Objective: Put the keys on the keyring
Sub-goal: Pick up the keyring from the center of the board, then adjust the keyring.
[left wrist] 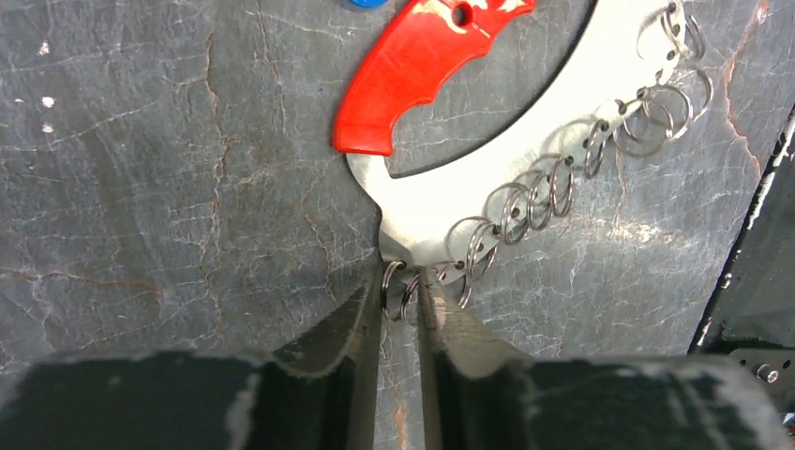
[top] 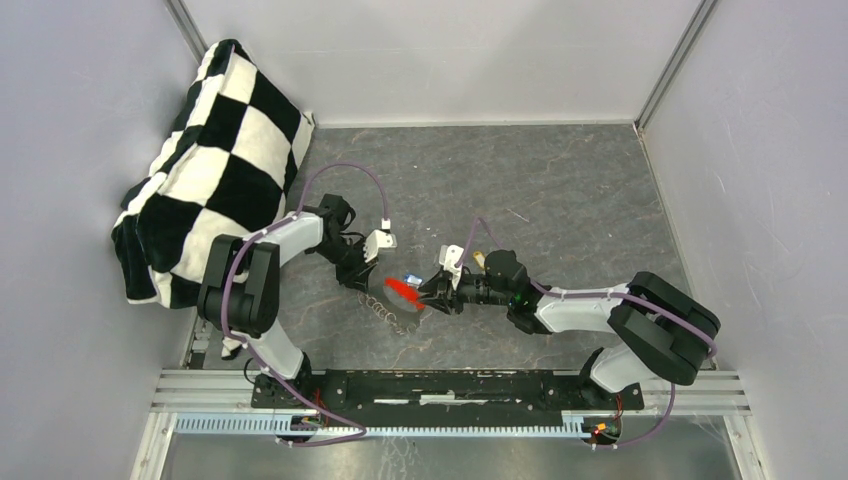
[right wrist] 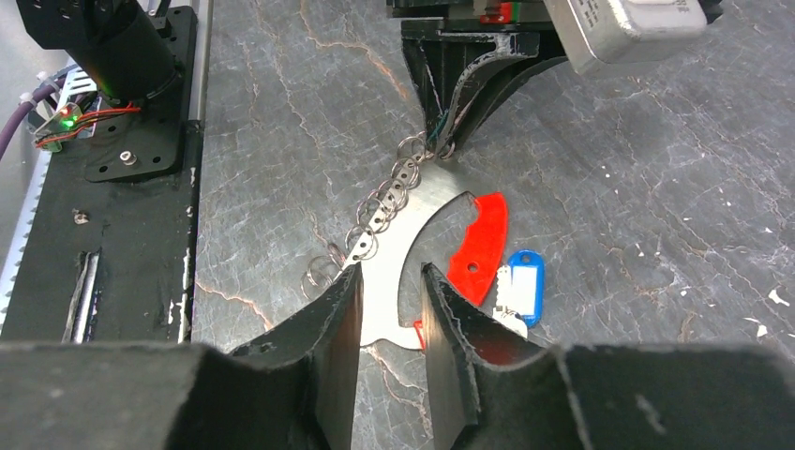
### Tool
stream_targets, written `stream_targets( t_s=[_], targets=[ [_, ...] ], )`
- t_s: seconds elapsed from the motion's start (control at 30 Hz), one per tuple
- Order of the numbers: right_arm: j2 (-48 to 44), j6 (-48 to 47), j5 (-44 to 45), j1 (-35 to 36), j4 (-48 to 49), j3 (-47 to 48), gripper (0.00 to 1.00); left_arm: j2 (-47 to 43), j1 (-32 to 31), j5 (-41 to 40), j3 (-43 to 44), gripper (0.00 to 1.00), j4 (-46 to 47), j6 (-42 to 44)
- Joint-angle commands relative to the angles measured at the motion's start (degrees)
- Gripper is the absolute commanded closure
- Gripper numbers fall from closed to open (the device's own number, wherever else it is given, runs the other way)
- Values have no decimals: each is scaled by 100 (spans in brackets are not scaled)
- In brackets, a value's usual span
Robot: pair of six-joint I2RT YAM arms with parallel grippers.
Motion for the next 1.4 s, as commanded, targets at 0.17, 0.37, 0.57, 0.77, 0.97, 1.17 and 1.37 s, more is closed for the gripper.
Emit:
stream_targets(
  t_s=[0.17, 0.37, 0.57, 0.77, 0.97, 1.17, 1.37],
  targets=[
    [35, 49, -191, -71, 83, 255, 75, -312, -76, 108, 177, 98, -312, 418],
    [-209, 51, -166, -113, 272, 337, 70, -985, -162, 152, 775, 98, -1026, 537],
    [-680, -145, -63, -112, 267, 430, 60, -1939, -435, 121, 1162, 98, -1483, 595],
    [-1212, -284, -10, -119, 84, 638, 47, -3474, -1025, 117, 928, 98, -1368, 1497],
    [-1461, -331, -419, -118, -163, 1079, 44, -4634, -1284, 533, 671, 98, -952, 2126],
    [-1468, 77, -856, -13, 337, 1231, 49, -4678, -1377, 1086, 1074, 98, -935, 1211],
    [-1433, -110, -858, 387, 14, 1480, 57, -4757, -1377, 1524, 1205, 98, -594, 297]
  ],
)
